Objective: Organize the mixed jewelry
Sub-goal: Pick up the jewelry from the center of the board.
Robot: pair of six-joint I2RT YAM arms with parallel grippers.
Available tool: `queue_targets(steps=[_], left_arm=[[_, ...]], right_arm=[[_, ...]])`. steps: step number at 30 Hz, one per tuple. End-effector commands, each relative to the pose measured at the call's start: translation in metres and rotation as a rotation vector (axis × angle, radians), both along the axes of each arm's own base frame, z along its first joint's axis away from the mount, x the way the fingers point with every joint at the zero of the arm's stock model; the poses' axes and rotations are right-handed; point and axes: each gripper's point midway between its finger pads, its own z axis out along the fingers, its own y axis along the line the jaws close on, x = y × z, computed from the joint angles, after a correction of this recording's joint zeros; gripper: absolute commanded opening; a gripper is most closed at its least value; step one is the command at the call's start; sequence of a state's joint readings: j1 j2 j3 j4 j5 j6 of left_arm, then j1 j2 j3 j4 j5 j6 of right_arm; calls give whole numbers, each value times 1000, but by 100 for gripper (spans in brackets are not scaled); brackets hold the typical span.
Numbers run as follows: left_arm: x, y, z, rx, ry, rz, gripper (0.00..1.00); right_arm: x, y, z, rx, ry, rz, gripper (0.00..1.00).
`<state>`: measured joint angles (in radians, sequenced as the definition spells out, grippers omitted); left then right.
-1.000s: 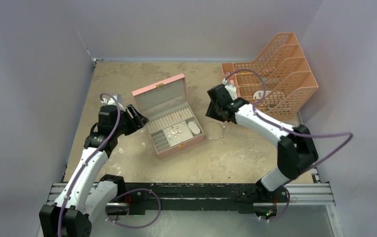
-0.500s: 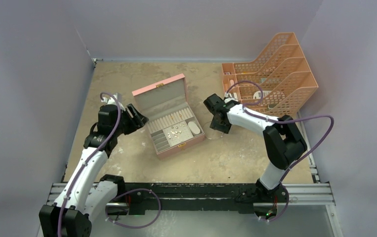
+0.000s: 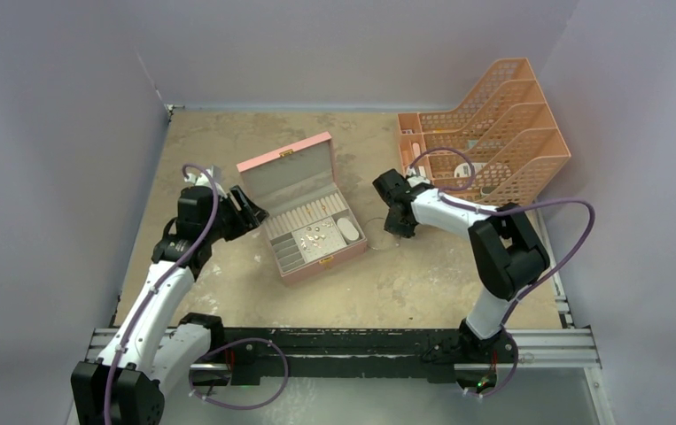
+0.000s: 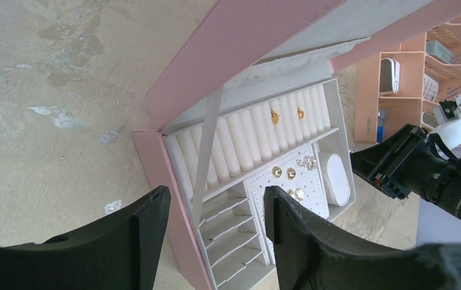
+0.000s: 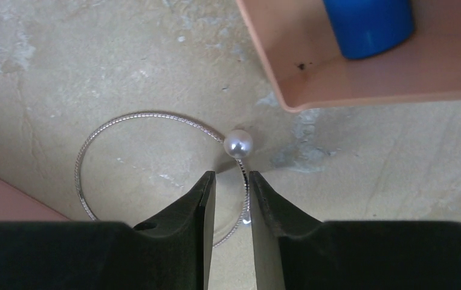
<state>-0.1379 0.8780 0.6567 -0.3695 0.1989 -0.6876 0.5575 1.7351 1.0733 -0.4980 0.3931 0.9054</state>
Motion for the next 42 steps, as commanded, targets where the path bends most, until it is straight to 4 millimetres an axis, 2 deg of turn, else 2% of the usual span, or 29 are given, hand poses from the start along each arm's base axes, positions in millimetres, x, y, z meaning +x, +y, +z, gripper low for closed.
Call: queue_targets(steps=[1,4,8,10,12,16,21,25,30,34,37,40,42], left_arm=[[12,-6,31,-19,-96,-29,58],[13,-8,35,-25,-104,-34,58],[14,-9,41,-28,-120,-39,58],[15,-9,45,-30,-129,-40,58],[16,-9,49,-31,-138,-41,58],[19,-10,59,-39,-158,-39,58],[24,-9,75,-43,-190,-25,57],[29,-3,88,-40,-220,18,57],[36,5,106,-35,-262,72,57],[40,7,116,-37,-274,91,57],[42,4,127,-63,-280,87,57],[41,-8,137,-125,-279,50,58],[37,-22,145,-181,-295,-26,58]], right_arm=[[1,9,-6,38,-6,50,28],[-6,4,-13,29,12,45,24],[-13,-5,-15,5,13,30,9],[-12,-10,-11,-14,-5,22,1],[-6,-11,-1,-21,-41,19,0],[16,-10,28,-25,-157,24,0],[51,0,79,8,-352,49,0],[69,6,116,50,-480,40,0],[78,3,157,111,-621,-33,0],[79,4,180,174,-689,-69,0],[78,16,202,278,-746,-48,0],[74,44,228,448,-822,53,0],[68,61,238,557,-864,108,0]])
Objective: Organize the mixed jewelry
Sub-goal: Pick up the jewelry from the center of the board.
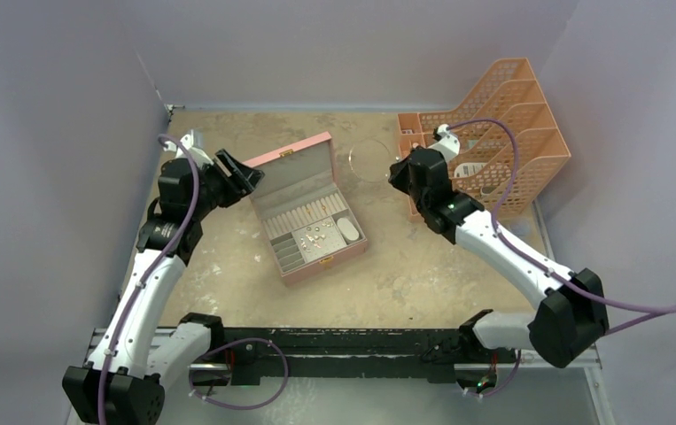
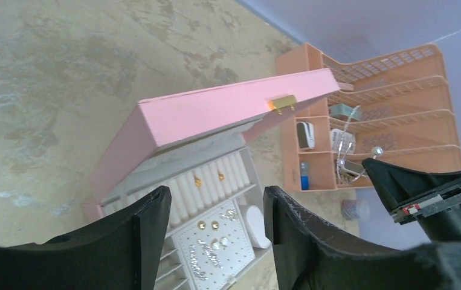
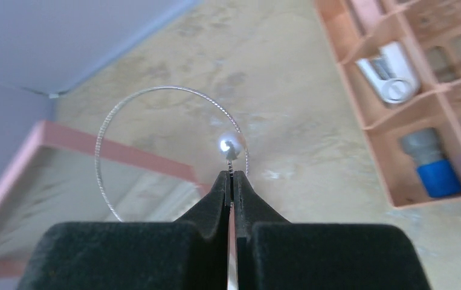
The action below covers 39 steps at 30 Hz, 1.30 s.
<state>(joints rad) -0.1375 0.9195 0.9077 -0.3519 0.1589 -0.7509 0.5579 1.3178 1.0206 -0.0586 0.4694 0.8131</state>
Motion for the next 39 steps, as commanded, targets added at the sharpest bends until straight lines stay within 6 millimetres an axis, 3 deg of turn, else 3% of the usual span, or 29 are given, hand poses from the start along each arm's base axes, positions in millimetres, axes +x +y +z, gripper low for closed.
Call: queue_targets(steps=[1,4,9,13,20,29,32,39], left_arm=[[-2,-31,44,-121,-108,-151,58],[-13,-55,53,-172,-142,-320,57],[-19,-67,52,-212,-168,-400,56],[-21,-71,25,-232,-122,-421,58],[-19,-81,10,-277,-142,-477,60],[-7,-87,7,-273,-199,-507,59],[0,-88,5,-291,-193,-496,53],[4,-92,-2,-283,-181,-514,25]], right_arm=[[-4,43,51,239,-191,170,0],[-8,67,53,303,-220,241,0],[-21,114,47,375,-216,337,0],[-29,137,41,413,-226,409,0],[-31,156,48,511,-218,430,0],[-32,171,42,515,-196,466,0],[-34,172,42,511,-203,477,0],[-35,176,40,506,-205,494,0]])
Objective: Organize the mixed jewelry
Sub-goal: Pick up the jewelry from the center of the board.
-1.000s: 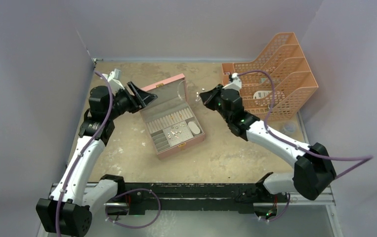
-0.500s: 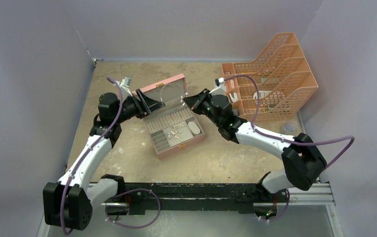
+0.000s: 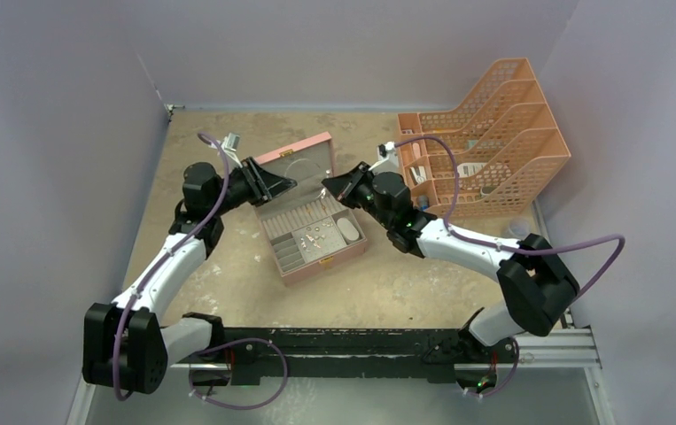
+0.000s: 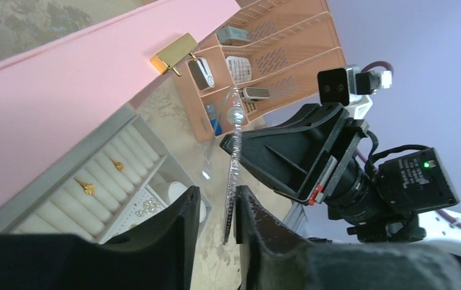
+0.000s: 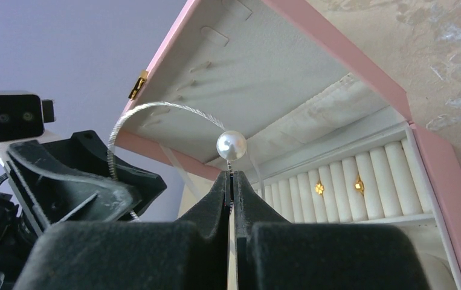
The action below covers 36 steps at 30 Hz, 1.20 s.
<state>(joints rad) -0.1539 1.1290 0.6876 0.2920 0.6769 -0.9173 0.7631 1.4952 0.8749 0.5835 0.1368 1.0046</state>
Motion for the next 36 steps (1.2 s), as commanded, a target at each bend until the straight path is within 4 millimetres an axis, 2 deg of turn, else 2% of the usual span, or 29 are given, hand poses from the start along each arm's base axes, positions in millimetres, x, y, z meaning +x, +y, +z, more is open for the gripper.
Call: queue_targets(steps=[1,4,5,8,10,12,14,17,19,24,28,31,36], left_arm=[[2,-4,14,0,-87,-24,19],[4,-4,17,24,-108,-25,0],[5,-3,16,42,-116,-23,0],[9,0,17,113,-145,-24,0],[10,2,18,178,-169,-37,0],[10,4,19,254,-202,-63,0],[7,5,20,307,-214,-100,0],[0,5,21,363,-244,-164,0],[-2,5,24,387,-254,-191,0],[-9,3,24,405,-266,-244,0],[-8,4,21,430,-263,-263,0],[-7,4,21,437,-268,-270,0],[-5,3,18,441,-266,-285,0]], right_arm=[[2,10,35,71,-80,24,0],[1,10,34,58,-83,32,0],[0,10,34,49,-93,37,5],[-6,2,41,39,-150,42,39],[-13,-4,46,15,-180,63,50],[-12,-12,53,-44,-252,85,55],[-11,-16,58,-97,-326,137,56],[-6,-9,55,-187,-442,263,53],[-3,2,50,-268,-538,348,50],[1,36,44,-285,-684,521,47],[12,44,54,-254,-739,486,48],[22,43,51,-244,-718,434,46],[30,42,50,-218,-700,382,35]])
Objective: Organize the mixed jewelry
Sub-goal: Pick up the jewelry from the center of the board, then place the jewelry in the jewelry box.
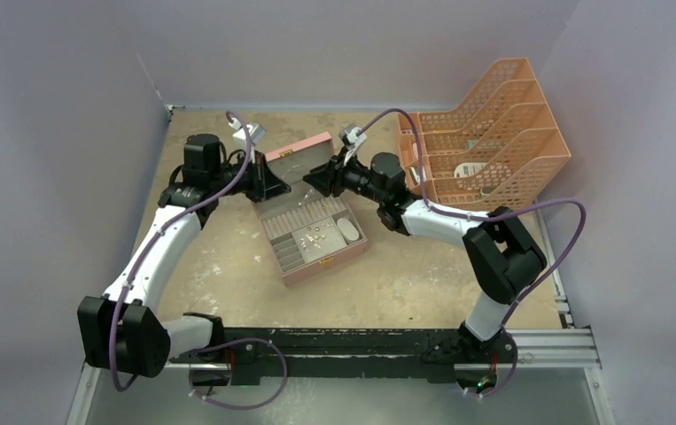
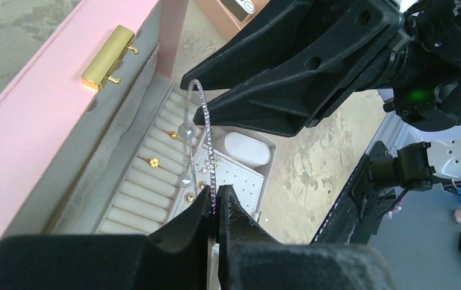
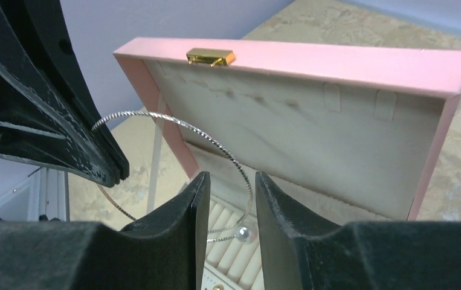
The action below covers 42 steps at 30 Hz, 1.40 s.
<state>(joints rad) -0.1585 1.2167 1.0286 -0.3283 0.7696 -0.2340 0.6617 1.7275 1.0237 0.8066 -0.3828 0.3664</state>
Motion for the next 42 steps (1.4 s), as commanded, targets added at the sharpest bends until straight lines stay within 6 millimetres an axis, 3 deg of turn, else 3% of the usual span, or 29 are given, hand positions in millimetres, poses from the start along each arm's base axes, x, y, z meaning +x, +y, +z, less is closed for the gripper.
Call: queue_targets(steps=[1,6,12,14,18,20,23,26,30,42], left_arm=[[5,-4,22,2,-96,-54,0],[6,-3,20,14,-101,-53,0],[13,2,20,36,-97,-1,0],[18,8,22,52,-103,50,1],[30,26,23,96,-107,199,33],[34,38,29,119,-136,279,39],[33,52,53,127,-233,363,47],[29,59,71,124,-300,402,49],[27,61,80,113,-323,418,49],[30,63,79,101,-308,447,49]], right_arm=[[13,3,52,120,-127,-42,35],[20,7,45,103,-115,-51,30],[15,12,43,89,-125,-1,4],[14,13,43,85,-120,2,0],[18,13,43,78,-110,-20,0],[21,14,42,67,-111,-36,0],[22,16,41,65,-111,-43,0],[24,18,37,60,-109,-48,0],[20,18,36,51,-154,-33,0],[17,10,21,-6,-225,-43,0]])
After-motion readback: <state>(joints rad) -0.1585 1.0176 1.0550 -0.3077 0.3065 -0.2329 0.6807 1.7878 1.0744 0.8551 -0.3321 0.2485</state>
